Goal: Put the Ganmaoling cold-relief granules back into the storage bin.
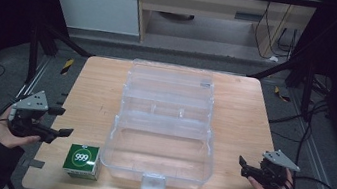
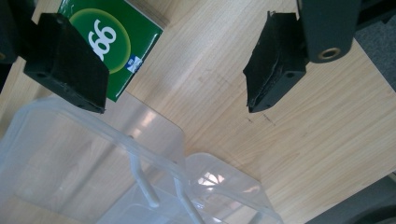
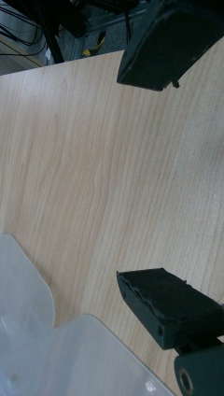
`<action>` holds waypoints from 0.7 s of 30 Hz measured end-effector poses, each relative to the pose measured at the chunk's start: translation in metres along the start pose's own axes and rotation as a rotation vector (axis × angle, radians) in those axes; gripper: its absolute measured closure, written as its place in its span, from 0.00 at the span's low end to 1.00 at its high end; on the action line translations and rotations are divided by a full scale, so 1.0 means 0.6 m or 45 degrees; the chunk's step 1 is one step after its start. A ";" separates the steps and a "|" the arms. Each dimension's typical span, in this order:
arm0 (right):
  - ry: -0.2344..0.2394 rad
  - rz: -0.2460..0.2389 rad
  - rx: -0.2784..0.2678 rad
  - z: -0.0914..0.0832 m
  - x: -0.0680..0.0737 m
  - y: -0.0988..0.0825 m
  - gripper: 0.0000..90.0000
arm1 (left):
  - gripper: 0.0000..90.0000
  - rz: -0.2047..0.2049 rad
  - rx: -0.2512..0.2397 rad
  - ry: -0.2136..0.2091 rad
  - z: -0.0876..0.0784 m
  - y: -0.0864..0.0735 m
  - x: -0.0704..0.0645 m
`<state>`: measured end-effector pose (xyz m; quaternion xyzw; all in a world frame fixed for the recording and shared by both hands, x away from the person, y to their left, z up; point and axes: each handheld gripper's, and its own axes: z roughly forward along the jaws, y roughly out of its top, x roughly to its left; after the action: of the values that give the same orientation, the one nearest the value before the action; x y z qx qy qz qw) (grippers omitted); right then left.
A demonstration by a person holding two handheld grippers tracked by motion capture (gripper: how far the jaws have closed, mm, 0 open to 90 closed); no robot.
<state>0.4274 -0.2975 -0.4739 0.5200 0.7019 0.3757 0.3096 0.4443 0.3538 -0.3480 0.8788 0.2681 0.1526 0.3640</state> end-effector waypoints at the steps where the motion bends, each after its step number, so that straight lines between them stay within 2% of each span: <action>1: 0.000 -0.006 0.000 0.001 0.000 0.000 0.06 | 0.22 0.021 0.017 -0.009 0.002 0.001 -0.002; 6: -0.003 -0.020 0.015 0.003 0.001 -0.001 0.06 | 0.21 0.104 0.102 -0.047 0.010 0.008 -0.008; 16: 0.001 -0.037 0.018 0.004 0.000 -0.003 0.05 | 0.19 0.222 0.209 -0.117 0.024 0.021 -0.021; 21: 0.007 -0.031 0.002 0.002 -0.001 -0.004 0.05 | 0.17 0.260 0.248 -0.146 0.031 0.021 -0.027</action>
<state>0.4276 -0.2982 -0.4765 0.5106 0.7094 0.3726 0.3117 0.4443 0.3263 -0.3528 0.9399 0.1697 0.1115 0.2745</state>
